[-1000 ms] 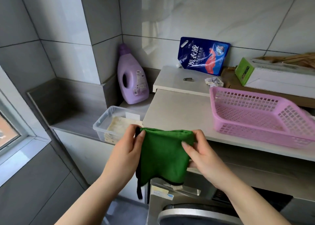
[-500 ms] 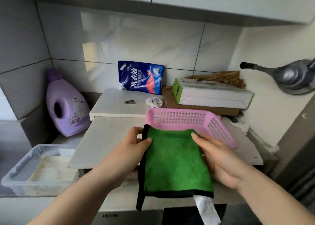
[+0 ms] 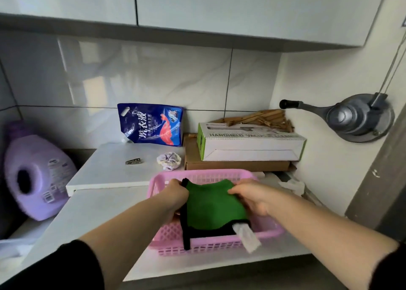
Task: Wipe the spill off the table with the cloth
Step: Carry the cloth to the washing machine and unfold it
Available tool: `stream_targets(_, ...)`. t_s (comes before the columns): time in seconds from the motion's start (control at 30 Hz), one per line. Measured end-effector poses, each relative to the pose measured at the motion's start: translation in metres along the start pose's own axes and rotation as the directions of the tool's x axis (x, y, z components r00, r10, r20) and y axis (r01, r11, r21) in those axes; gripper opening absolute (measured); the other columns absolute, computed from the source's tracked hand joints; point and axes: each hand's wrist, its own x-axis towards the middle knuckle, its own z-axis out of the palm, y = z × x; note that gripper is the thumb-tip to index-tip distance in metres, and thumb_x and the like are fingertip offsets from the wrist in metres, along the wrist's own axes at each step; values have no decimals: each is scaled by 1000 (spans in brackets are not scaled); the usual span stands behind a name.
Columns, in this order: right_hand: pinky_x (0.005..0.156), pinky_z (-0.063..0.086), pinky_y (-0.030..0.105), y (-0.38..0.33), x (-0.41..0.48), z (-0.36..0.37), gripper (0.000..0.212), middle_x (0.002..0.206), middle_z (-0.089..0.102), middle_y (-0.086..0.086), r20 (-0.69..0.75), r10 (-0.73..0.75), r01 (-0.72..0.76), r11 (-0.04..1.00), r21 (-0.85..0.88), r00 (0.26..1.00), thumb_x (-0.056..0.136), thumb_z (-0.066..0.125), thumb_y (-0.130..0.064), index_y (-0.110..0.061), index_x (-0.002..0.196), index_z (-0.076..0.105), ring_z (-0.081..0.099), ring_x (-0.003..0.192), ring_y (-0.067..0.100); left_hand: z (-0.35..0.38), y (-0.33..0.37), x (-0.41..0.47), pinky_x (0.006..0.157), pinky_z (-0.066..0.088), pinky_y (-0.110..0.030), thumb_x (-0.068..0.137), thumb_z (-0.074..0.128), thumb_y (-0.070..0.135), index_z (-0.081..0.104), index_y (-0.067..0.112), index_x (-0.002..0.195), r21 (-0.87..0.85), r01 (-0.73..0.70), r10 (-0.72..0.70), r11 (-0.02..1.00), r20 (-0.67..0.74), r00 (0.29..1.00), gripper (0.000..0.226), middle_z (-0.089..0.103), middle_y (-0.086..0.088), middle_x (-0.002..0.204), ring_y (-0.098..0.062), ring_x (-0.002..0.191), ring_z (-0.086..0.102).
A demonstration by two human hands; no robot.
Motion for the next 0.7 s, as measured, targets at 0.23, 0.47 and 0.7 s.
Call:
stream_targets(0.23,58,52,25,8,23,9,5,87,66,5,-69,-86,61,952,-301,994,95,55,-14,-18,95,56,60,72,15,5,-11,27,69,55,-38,101,36,7,38,10,128,208,-2,5,978,-15,1000,27,57,-15,107,-28,95,60)
stream_targets(0.47,114,28,42,18,14,4,62,154,29,0,305,-498,396,86,-914,812,94,44,-55,-26,147,28,32,138,19,-5,-10,18,107,39,-45,95,57,42,18,21,152,920,-340,464,195,219,858,72,31,-8,155,-28,137,38)
stream_targets(0.7,117,-7,43,23,18,0,99,157,-24,-9,335,-58,337,16,-941,940,83,35,-78,-27,150,-18,-19,145,13,-7,-20,26,121,6,-51,84,43,77,-17,16,154,907,-413,34,75,412,911,110,-15,0,163,-19,150,-9)
